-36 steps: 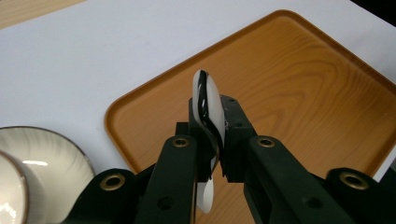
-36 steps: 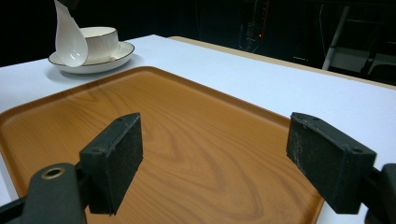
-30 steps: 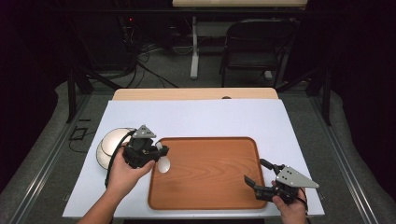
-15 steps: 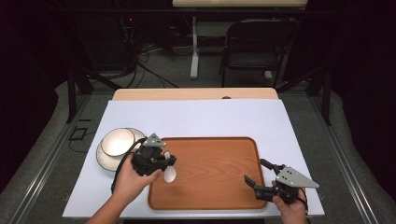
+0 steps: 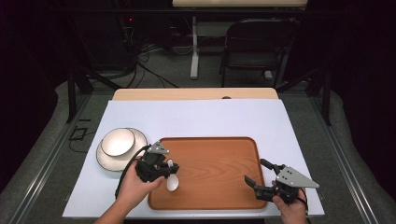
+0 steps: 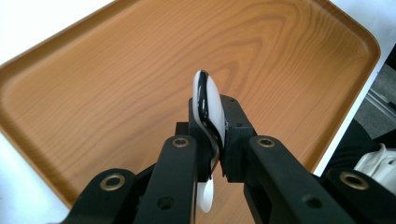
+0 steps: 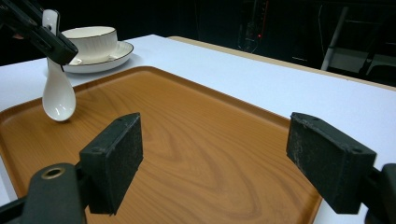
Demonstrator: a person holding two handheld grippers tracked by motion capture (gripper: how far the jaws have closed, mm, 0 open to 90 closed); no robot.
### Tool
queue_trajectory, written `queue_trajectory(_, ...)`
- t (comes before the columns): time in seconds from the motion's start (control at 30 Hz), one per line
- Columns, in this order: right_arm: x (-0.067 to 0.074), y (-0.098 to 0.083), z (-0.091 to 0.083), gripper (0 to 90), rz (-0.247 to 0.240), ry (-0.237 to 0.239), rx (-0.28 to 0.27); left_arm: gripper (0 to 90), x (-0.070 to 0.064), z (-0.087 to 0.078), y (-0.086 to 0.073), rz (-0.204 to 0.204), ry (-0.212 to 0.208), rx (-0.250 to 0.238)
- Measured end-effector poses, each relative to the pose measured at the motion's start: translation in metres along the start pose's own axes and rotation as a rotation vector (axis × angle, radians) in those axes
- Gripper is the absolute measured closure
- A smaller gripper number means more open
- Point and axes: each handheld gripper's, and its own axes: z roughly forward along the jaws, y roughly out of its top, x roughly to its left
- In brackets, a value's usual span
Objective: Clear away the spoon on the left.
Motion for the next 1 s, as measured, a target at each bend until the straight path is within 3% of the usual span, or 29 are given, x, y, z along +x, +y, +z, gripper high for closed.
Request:
queue_trajectory(0.3, 0.0, 0.0, 0.0, 18.5, 0.0, -0.001, 0.001, 84.9, 0.007, 0.008, 0.0, -0.032, -0.024, -0.008)
queue_trajectory(0.5, 0.0, 0.0, 0.0, 18.5, 0.0, -0.001, 0.001, 84.0, 0.016, 0.012, 0.003, -0.058, -0.018, -0.011)
queue_trajectory(1.0, 0.0, 0.0, 0.0, 18.5, -0.001, 0.004, 0.002, 78.2, 0.045, 0.03, 0.003, -0.176, -0.002, -0.025)
